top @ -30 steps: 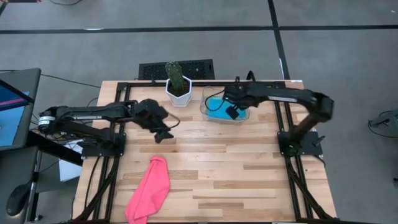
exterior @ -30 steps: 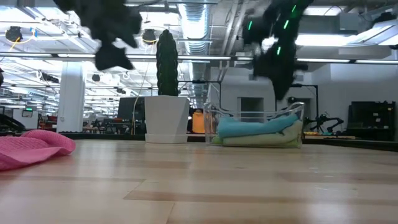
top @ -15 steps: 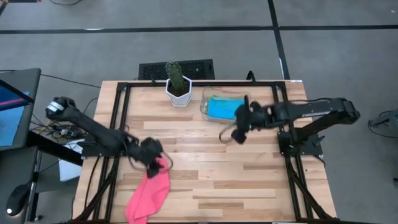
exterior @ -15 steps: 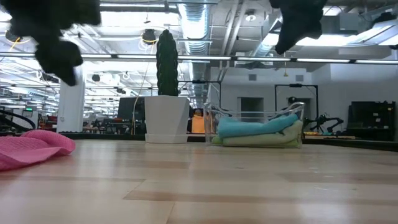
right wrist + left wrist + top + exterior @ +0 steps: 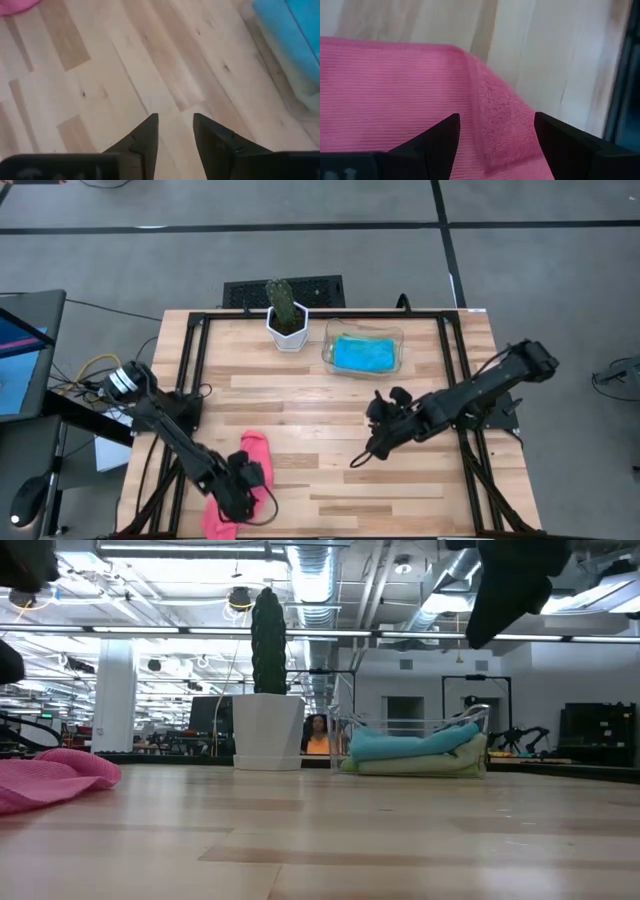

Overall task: Fold microfiber towels
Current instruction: Fold the pink towel

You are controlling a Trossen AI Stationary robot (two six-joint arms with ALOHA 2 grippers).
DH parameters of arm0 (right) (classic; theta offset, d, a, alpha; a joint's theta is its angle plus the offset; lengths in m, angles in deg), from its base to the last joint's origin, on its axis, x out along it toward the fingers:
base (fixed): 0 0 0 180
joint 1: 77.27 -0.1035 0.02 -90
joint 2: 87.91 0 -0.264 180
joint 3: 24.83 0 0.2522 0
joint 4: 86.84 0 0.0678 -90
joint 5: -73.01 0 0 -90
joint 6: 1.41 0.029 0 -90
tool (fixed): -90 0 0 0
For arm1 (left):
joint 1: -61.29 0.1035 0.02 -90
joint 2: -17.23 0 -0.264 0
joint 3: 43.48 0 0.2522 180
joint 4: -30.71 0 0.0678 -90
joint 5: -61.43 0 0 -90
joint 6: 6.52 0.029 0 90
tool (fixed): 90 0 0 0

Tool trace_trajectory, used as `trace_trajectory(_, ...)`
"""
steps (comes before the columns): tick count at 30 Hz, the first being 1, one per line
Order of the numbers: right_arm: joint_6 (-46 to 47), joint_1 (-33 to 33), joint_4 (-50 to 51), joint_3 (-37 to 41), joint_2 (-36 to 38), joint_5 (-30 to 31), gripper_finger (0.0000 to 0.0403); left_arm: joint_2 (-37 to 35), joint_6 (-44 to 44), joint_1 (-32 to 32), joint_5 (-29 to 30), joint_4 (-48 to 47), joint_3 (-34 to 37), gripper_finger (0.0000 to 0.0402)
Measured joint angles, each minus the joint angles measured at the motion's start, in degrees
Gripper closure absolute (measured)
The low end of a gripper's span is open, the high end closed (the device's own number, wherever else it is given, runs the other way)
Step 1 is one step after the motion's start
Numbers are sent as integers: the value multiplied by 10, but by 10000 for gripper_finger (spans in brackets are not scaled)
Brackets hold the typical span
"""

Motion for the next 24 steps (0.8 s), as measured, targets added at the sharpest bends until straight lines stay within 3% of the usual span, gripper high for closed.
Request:
trace_trajectory(7,10,-13,-13,0,-7,12,255,89,0,-18,10,-156,-112,152)
trace_trajectory(16,10,-26,-22,0,-6,14,255,116,-40,-20,-28,-162,-124,154)
trace_trajectory(24,5,-27,-28,0,-6,52,255,109,-41,-22,-35,-208,-172,226)
